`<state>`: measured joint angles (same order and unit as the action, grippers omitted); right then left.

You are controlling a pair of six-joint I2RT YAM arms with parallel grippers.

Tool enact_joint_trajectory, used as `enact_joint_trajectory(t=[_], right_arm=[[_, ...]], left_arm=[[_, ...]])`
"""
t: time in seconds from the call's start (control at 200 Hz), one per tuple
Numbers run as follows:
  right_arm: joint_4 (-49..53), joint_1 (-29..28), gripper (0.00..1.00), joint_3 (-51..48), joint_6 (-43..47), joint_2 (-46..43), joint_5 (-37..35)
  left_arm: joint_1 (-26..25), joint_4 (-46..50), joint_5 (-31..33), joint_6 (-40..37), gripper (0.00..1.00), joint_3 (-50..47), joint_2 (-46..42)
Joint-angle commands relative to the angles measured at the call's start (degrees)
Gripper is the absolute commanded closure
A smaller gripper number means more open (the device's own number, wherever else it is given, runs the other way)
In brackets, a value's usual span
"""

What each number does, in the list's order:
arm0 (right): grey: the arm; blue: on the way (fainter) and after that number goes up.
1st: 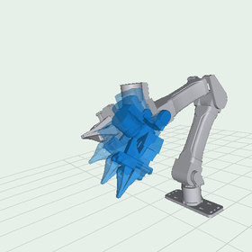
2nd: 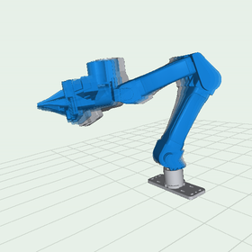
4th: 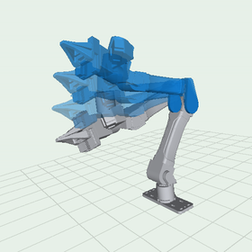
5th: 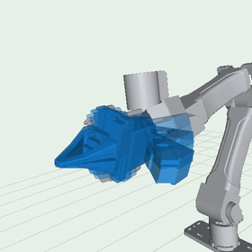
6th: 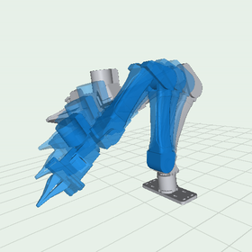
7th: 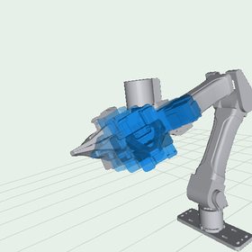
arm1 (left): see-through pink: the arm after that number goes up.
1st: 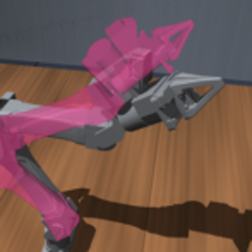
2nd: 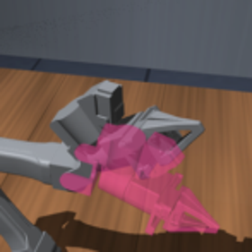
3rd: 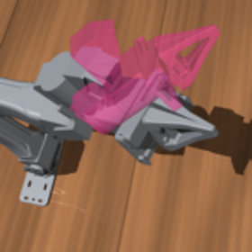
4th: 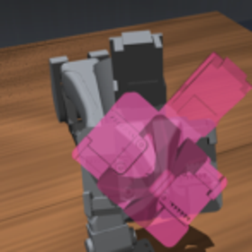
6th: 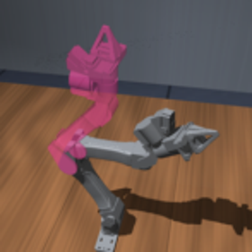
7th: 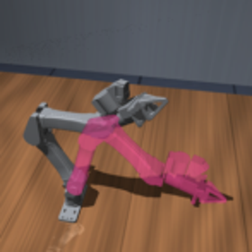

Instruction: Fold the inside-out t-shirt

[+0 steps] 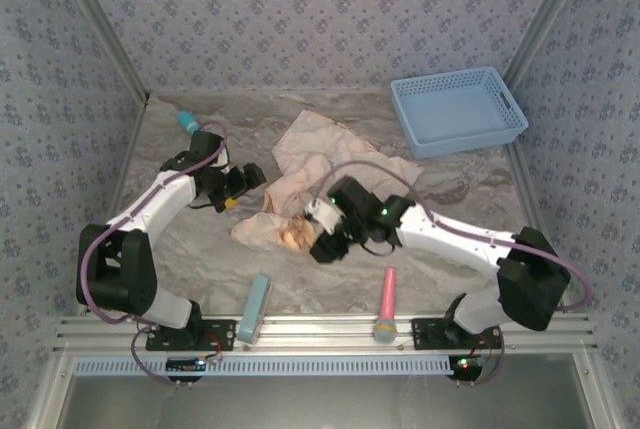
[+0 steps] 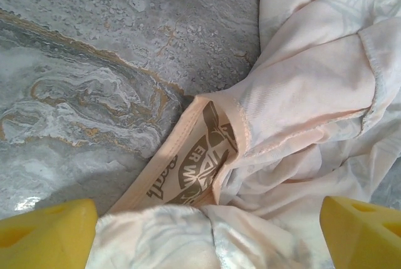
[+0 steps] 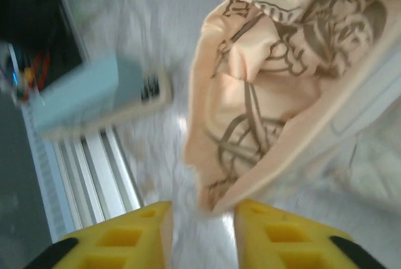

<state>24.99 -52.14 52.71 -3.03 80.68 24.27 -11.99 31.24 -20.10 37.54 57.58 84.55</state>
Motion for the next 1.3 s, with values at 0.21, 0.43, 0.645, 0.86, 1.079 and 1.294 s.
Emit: enact_joint_trajectory(t=[0.21, 0.43, 0.645, 0.86, 1.079, 1.294], right_arm=[[3.6, 8.1, 0.54, 8.9, -0.9, 3.6, -6.5], [-3.5, 3.3, 0.41, 13.0, -2.0, 15.9, -2.9], [-5.3, -1.9, 0.62, 11.8, -3.5, 21.7, -8.9], [-3.9, 0.0, 1.00, 9.1, -1.3, 12.5, -5.7], [9.2, -2.7, 1.00, 8.5, 8.3, -0.5, -5.2], [6.4, -7.8, 0.82, 3.3, 2.8, 3.0, 4.1]], left_arm=[[-6.8, 0.9, 4.6, -6.7, 0.08, 6.1, 8.4], [-8.8, 1.1, 6.2, -9.7, 0.13, 12.2, 16.6], [-10.3, 0.8, 5.2, -12.7, 0.30, 15.6, 23.1], [-7.6, 7.3, -2.4, -16.3, 0.99, 25.0, 27.9], [2.3, 10.1, -1.1, -9.2, 0.99, 23.6, 17.3], [8.9, 1.1, -2.4, -3.5, 0.78, 10.7, 16.3]])
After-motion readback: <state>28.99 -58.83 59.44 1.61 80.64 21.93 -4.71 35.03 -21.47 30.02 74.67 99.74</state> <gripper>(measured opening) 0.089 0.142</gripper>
